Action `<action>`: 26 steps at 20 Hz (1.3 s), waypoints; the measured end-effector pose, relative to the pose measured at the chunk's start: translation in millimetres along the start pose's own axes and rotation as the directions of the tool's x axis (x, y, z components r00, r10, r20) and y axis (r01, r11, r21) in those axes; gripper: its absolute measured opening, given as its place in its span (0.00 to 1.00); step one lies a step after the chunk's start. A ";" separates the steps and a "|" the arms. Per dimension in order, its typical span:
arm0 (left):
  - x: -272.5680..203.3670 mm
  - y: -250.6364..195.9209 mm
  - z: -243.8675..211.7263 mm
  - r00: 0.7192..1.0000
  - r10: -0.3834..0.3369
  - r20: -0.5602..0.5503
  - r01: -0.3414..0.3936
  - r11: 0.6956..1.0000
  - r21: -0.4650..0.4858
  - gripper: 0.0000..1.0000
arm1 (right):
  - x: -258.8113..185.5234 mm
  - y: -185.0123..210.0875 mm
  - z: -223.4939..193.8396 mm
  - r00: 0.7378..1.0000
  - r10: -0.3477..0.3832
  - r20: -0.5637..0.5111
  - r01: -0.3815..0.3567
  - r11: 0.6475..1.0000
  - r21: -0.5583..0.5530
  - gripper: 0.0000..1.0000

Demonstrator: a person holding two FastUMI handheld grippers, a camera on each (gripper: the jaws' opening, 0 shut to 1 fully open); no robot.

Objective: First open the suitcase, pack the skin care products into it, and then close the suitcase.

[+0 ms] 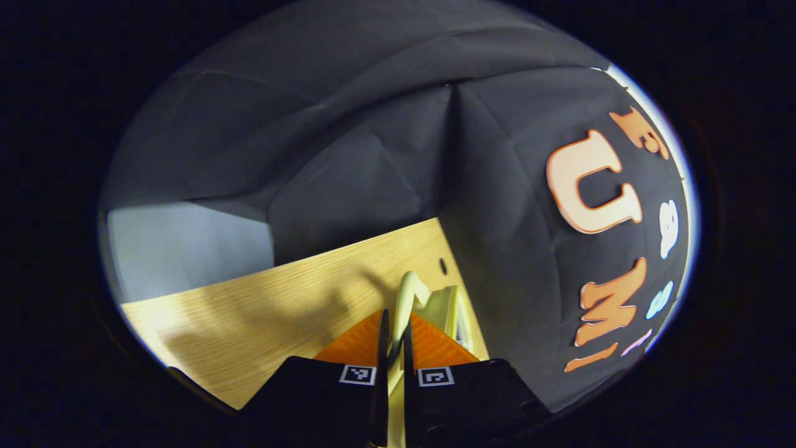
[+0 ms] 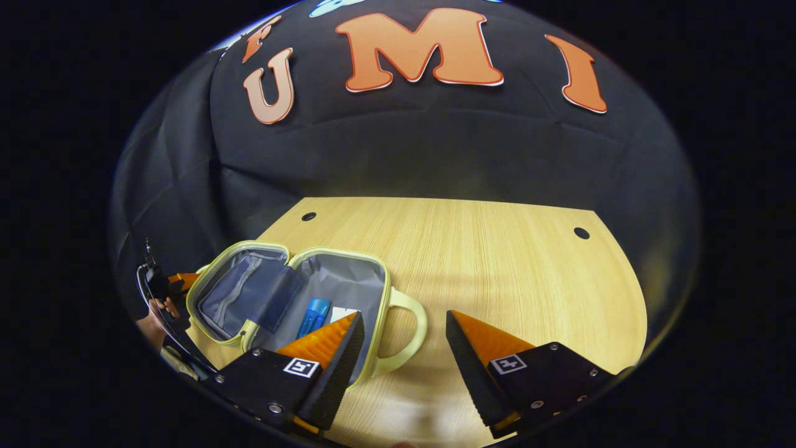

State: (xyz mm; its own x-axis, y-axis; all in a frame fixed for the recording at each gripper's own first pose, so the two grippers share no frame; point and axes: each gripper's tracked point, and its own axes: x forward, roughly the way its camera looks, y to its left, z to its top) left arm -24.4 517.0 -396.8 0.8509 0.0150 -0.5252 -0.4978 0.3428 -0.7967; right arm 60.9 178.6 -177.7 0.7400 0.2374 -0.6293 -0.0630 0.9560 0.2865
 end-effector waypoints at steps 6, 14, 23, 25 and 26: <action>-33.0 -114.8 11.8 0.982 -0.190 0.013 0.188 0.976 0.106 0.10 | -13.0 7.6 18.9 0.996 0.047 0.075 -0.049 0.999 0.020 0.85; -60.0 -224.6 -24.4 0.947 -0.318 -0.054 0.319 0.900 0.298 0.10 | -33.0 -24.5 48.0 0.982 0.004 0.188 0.007 0.998 -0.058 0.86; -71.8 -310.1 -102.6 0.903 -0.402 -0.150 0.428 0.823 0.374 0.10 | -51.7 -71.7 71.6 0.961 0.037 0.273 -0.012 0.996 -0.093 0.93; -73.2 -321.4 -125.6 0.900 -0.397 -0.179 0.435 0.805 0.403 0.10 | -53.7 -83.0 72.3 0.958 0.037 0.285 -0.007 0.994 -0.107 0.93; -73.5 -329.4 -135.6 0.898 -0.396 -0.192 0.440 0.799 0.410 0.10 | -54.8 -88.7 72.2 0.957 0.037 0.288 -0.003 0.993 -0.119 0.93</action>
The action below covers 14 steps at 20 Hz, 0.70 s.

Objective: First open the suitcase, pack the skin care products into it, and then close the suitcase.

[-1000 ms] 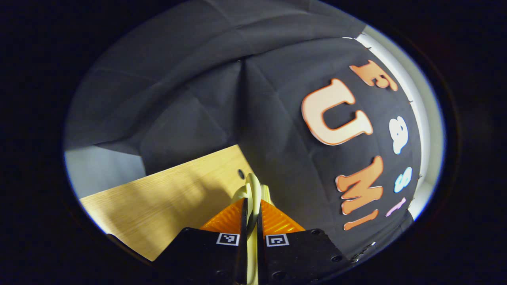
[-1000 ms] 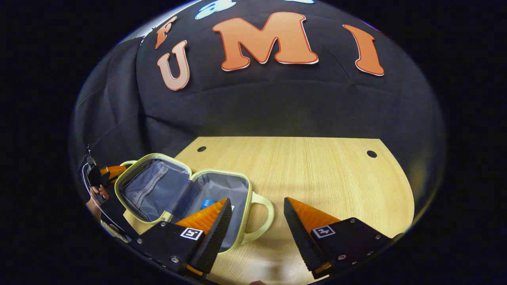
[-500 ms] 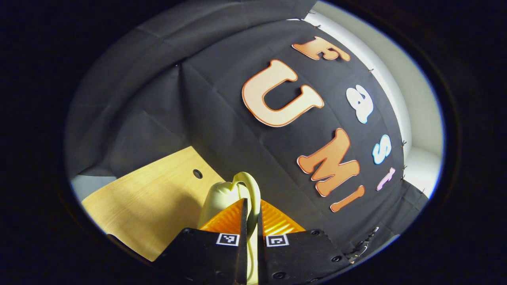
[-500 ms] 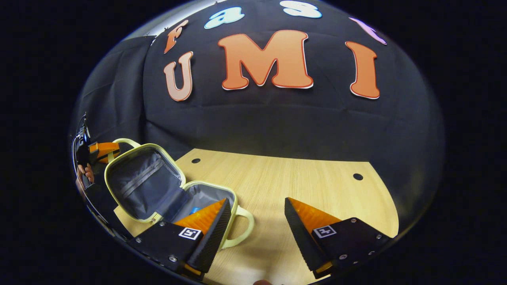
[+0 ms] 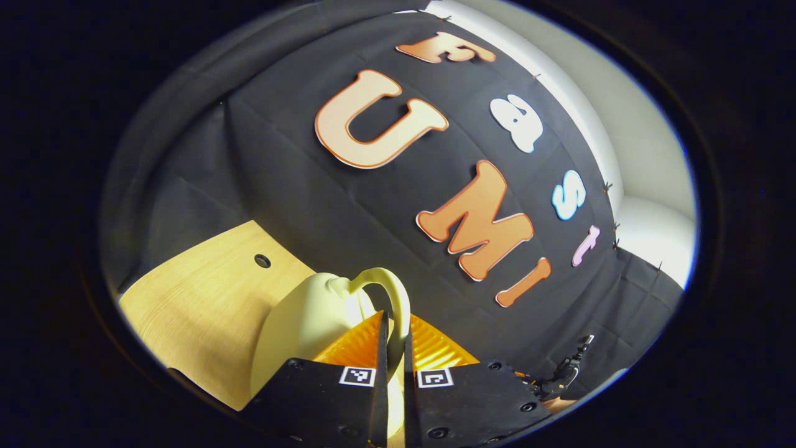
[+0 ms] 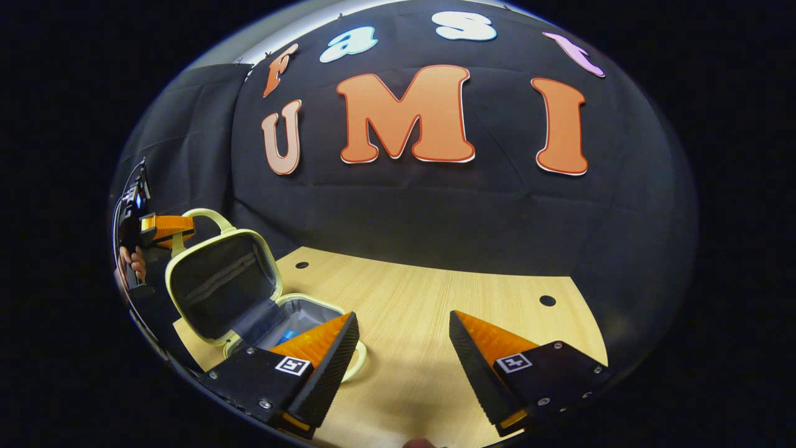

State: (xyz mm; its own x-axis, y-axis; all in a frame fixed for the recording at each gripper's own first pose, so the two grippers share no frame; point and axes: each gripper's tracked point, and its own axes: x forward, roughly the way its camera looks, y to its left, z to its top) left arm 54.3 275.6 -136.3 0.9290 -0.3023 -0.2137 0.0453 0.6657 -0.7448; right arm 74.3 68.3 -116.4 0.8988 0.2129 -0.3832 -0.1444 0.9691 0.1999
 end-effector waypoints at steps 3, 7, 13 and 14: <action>13.6 -26.3 -22.4 1.000 -0.012 -0.020 0.012 1.000 -0.001 0.10 | -3.2 -14.8 -2.0 1.000 0.006 0.009 -0.005 0.999 -0.036 0.93; 31.2 -58.2 -66.2 0.997 -0.025 -0.070 0.025 1.000 0.003 0.10 | -2.0 -37.0 -7.5 1.000 0.017 0.015 -0.016 0.999 -0.035 0.94; 68.6 -88.3 -149.3 0.977 0.012 -0.213 0.008 0.995 0.095 0.10 | -11.9 -72.1 -12.5 1.000 0.018 0.012 -0.018 0.999 -0.040 0.94; 74.4 -91.0 -162.6 0.969 0.030 -0.244 0.002 0.992 0.130 0.10 | -12.8 -76.6 -15.7 1.000 0.018 0.009 -0.018 0.999 -0.038 0.94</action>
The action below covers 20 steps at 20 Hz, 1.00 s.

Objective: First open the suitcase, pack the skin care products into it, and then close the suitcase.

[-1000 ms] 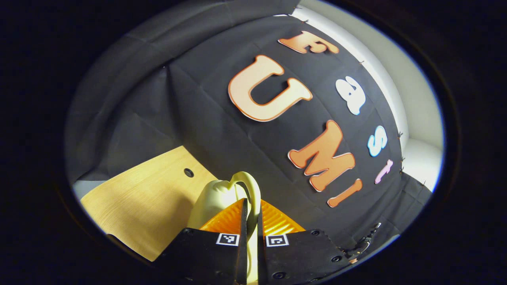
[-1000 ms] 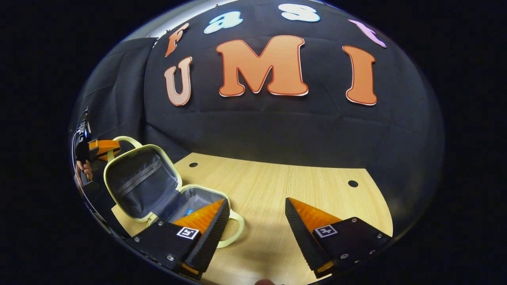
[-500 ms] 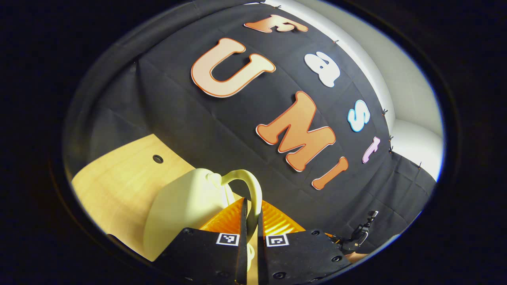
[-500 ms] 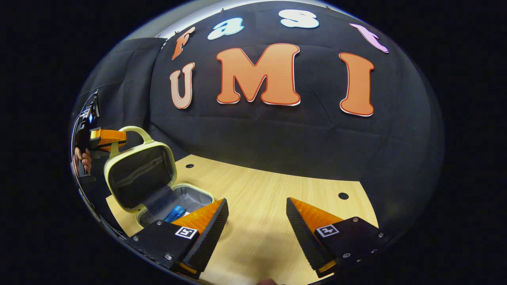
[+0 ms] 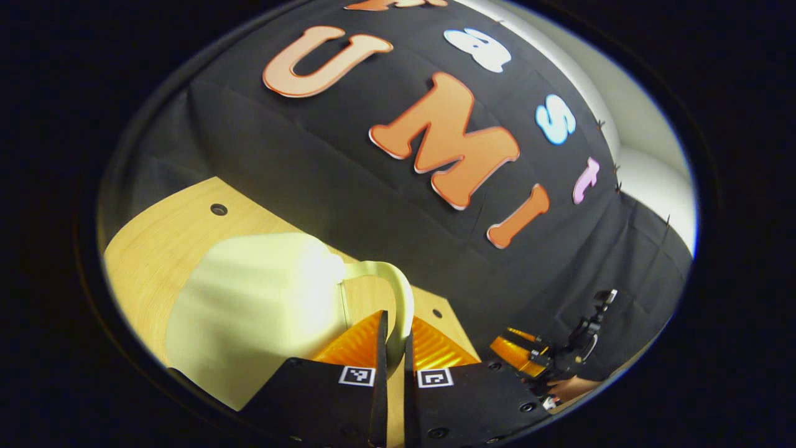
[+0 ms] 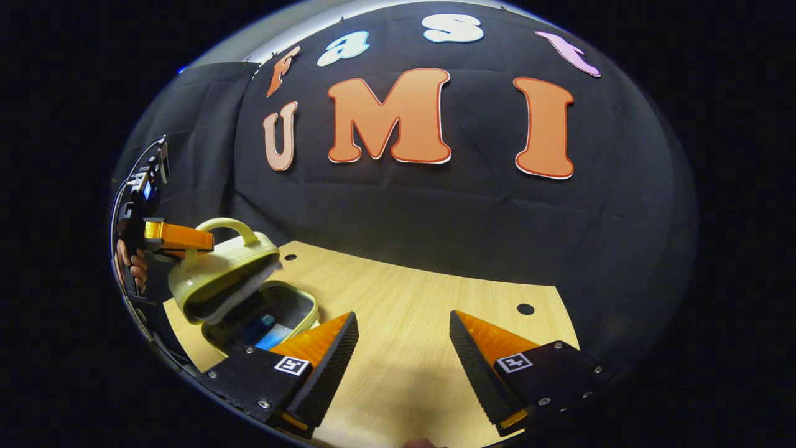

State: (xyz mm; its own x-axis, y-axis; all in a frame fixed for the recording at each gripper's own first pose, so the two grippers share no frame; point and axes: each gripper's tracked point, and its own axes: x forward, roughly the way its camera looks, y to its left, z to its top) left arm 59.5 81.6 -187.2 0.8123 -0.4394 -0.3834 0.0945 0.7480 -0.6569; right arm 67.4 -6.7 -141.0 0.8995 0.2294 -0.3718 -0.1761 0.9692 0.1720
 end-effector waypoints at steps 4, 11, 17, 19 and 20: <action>27.7 -15.5 -39.1 0.991 0.076 -0.114 -0.062 0.991 0.123 0.11 | -0.8 -17.2 -15.7 1.000 -0.007 -0.016 0.007 1.000 0.009 0.94; 57.2 -5.9 -103.0 0.938 0.265 -0.223 -0.179 0.922 0.343 0.11 | -22.3 -50.8 -24.6 0.999 -0.042 -0.009 0.042 0.998 0.046 0.94; 67.8 -29.9 -141.8 0.920 0.293 -0.262 -0.154 0.883 0.444 0.24 | -42.6 -74.6 -15.2 0.993 -0.105 0.054 0.102 0.993 0.055 0.94; 72.5 -46.7 -137.7 0.933 0.283 -0.222 -0.155 0.872 0.464 0.33 | -50.9 -80.7 -13.9 0.990 -0.118 0.077 0.114 0.992 0.053 0.94; 71.6 -57.4 -136.5 0.938 0.282 -0.201 -0.159 0.865 0.475 0.50 | -54.6 -83.4 -12.2 0.988 -0.128 0.088 0.123 0.991 0.054 0.94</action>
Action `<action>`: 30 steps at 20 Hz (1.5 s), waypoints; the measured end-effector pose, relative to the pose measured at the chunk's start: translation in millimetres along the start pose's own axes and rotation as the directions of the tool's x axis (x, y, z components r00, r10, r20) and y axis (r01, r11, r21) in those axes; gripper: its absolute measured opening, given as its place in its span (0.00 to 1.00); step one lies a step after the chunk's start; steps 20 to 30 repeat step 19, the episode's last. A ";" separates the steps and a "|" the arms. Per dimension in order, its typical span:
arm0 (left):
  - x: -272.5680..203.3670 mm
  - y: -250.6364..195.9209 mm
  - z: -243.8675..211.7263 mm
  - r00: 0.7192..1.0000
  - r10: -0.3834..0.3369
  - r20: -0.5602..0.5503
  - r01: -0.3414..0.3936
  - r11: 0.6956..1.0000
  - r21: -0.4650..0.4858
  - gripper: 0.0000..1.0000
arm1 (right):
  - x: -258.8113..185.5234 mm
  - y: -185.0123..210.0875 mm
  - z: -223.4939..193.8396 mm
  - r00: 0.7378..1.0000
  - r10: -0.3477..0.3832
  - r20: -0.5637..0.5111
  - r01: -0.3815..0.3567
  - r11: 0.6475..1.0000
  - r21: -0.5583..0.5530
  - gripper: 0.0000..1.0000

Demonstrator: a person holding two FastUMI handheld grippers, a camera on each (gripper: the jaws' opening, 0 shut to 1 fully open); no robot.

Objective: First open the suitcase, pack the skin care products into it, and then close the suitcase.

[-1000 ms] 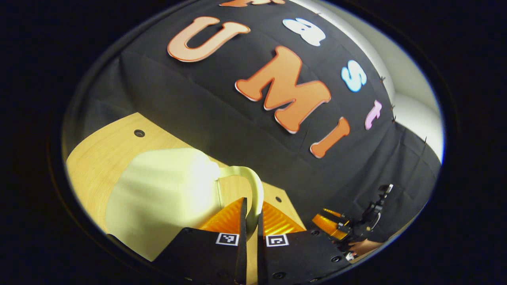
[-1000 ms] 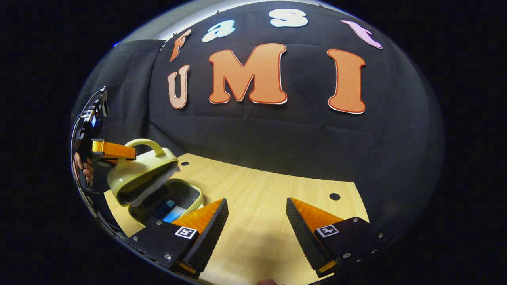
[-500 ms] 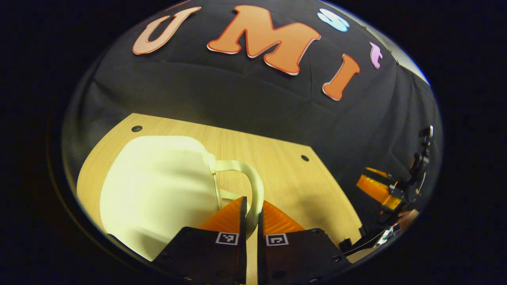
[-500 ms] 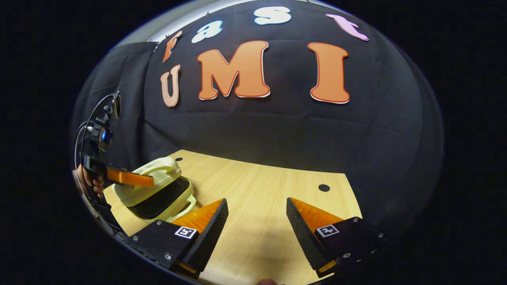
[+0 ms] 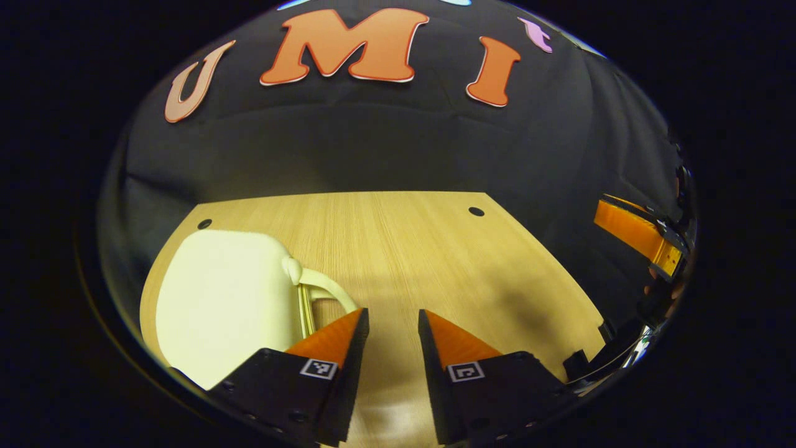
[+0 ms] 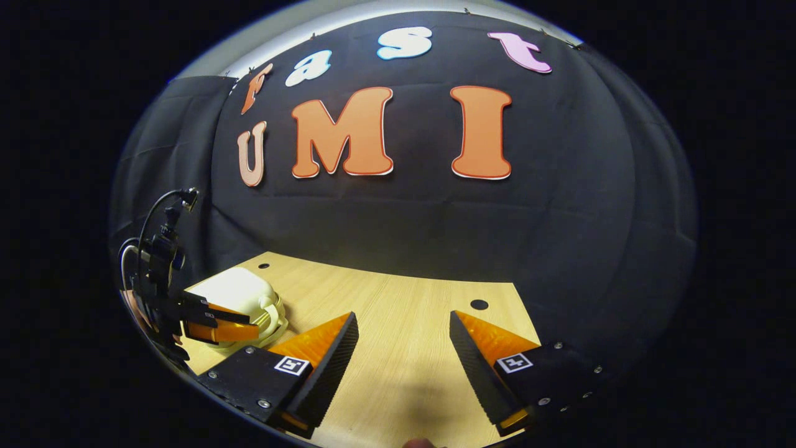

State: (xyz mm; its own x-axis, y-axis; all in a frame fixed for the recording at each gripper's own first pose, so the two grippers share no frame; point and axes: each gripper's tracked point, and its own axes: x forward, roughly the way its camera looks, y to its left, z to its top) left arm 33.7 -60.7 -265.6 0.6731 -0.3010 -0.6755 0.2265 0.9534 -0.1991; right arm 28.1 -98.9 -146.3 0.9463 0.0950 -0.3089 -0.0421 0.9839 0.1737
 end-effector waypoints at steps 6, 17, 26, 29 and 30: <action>-32.3 -59.8 30.9 0.983 0.029 0.183 -0.041 0.997 0.059 0.88 | -22.9 -10.0 12.8 0.996 -0.031 0.080 0.033 0.999 -0.027 0.94; -101.7 -130.3 56.9 0.896 0.077 0.437 -0.151 0.979 0.137 0.96 | -123.4 -68.3 -12.0 0.965 -0.242 0.100 0.248 0.967 -0.053 0.94; -108.2 -155.2 48.9 0.898 0.058 0.437 -0.124 0.984 0.125 0.96 | -138.9 -88.0 -16.2 0.955 -0.278 0.104 0.287 0.955 -0.082 0.94; -108.2 -155.2 48.9 0.898 0.058 0.437 -0.124 0.984 0.125 0.96 | -138.9 -88.0 -16.2 0.955 -0.278 0.104 0.287 0.955 -0.082 0.94; -108.2 -155.2 48.9 0.898 0.058 0.437 -0.124 0.984 0.125 0.96 | -138.9 -88.0 -16.2 0.955 -0.278 0.104 0.287 0.955 -0.082 0.94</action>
